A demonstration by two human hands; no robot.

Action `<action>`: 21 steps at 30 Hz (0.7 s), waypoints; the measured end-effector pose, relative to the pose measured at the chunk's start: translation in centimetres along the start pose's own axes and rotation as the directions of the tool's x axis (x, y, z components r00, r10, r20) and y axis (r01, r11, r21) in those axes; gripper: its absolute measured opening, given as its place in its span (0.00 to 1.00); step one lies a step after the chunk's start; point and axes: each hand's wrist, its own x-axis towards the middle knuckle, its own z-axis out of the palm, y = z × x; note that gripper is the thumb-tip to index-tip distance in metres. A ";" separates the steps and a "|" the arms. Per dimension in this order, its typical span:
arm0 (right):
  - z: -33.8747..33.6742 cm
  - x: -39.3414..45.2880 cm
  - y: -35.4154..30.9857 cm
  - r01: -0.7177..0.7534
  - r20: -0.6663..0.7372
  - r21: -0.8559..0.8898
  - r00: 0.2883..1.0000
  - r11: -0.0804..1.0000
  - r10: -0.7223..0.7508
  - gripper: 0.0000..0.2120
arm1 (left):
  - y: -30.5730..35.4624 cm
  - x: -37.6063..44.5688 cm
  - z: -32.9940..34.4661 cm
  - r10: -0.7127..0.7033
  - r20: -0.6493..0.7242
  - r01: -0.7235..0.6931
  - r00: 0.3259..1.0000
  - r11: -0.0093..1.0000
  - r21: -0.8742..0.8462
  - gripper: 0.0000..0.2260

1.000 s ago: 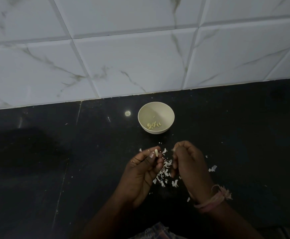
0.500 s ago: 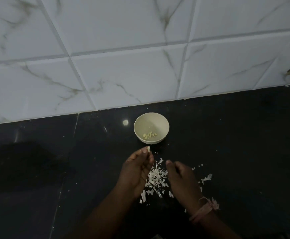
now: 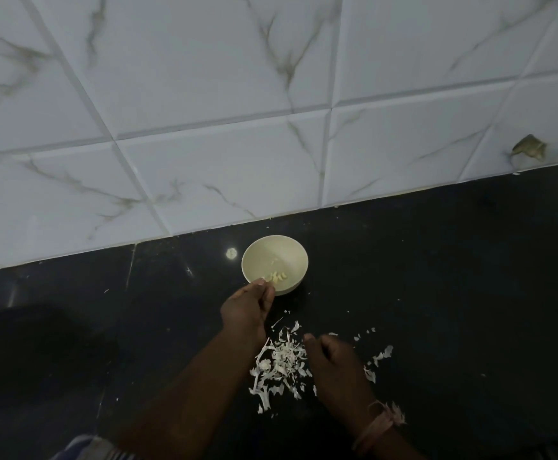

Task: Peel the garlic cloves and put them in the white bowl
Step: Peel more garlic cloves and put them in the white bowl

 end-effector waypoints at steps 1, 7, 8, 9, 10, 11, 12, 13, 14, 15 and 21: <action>0.0 -0.1 0.0 -0.002 0.005 -0.002 1.000 1.000 0.002 0.23 | -0.1 -0.2 -0.5 0.005 -0.008 -0.005 1.000 1.000 0.013 0.02; 0.3 -0.6 0.2 0.068 0.036 -0.062 0.997 0.996 -0.066 0.10 | -3.7 -3.5 -5.6 0.013 0.033 -0.024 0.999 0.929 0.370 0.10; 0.6 -0.6 0.5 0.125 0.024 -0.103 0.992 0.987 -0.123 0.06 | -4.3 -4.0 -6.2 -0.026 0.018 0.018 0.999 0.924 0.382 0.10; 0.9 -0.7 0.6 0.186 0.012 -0.136 0.983 0.973 -0.186 0.03 | -4.7 -4.7 -6.5 -0.092 0.014 0.080 0.996 0.920 0.383 0.10; 1.3 -0.8 0.7 0.240 0.017 -0.156 0.970 0.958 -0.241 0.04 | -4.9 -5.3 -6.6 -0.167 0.037 0.140 0.985 0.912 0.385 0.09; 1.8 -1.0 0.9 0.290 0.055 -0.188 0.957 0.939 -0.284 0.08 | -4.9 -6.0 -6.5 -0.234 0.070 0.187 0.970 0.896 0.404 0.10; 2.3 -1.2 1.0 0.325 0.112 -0.229 0.945 0.917 -0.307 0.13 | -4.6 -6.6 -6.2 -0.278 0.097 0.214 0.956 0.882 0.420 0.10; 2.9 -1.2 1.3 0.349 0.164 -0.283 0.935 0.893 -0.313 0.20 | -4.2 -7.0 -6.0 -0.290 0.108 0.219 0.951 0.879 0.424 0.11; 3.3 -1.0 1.4 0.345 0.181 -0.333 0.937 0.878 -0.299 0.24 | -3.8 -7.2 -5.7 -0.276 0.109 0.211 0.955 0.889 0.406 0.11; 3.5 -0.9 1.5 0.315 0.157 -0.358 0.948 0.879 -0.276 0.25 | -3.5 -7.6 -5.4 -0.246 0.100 0.189 0.964 0.900 0.393 0.10; 3.4 -1.4 -0.2 0.327 0.104 -0.305 0.945 0.894 -0.310 0.27 | -2.3 -9.2 -5.0 -0.248 0.072 0.208 0.966 0.911 0.355 0.13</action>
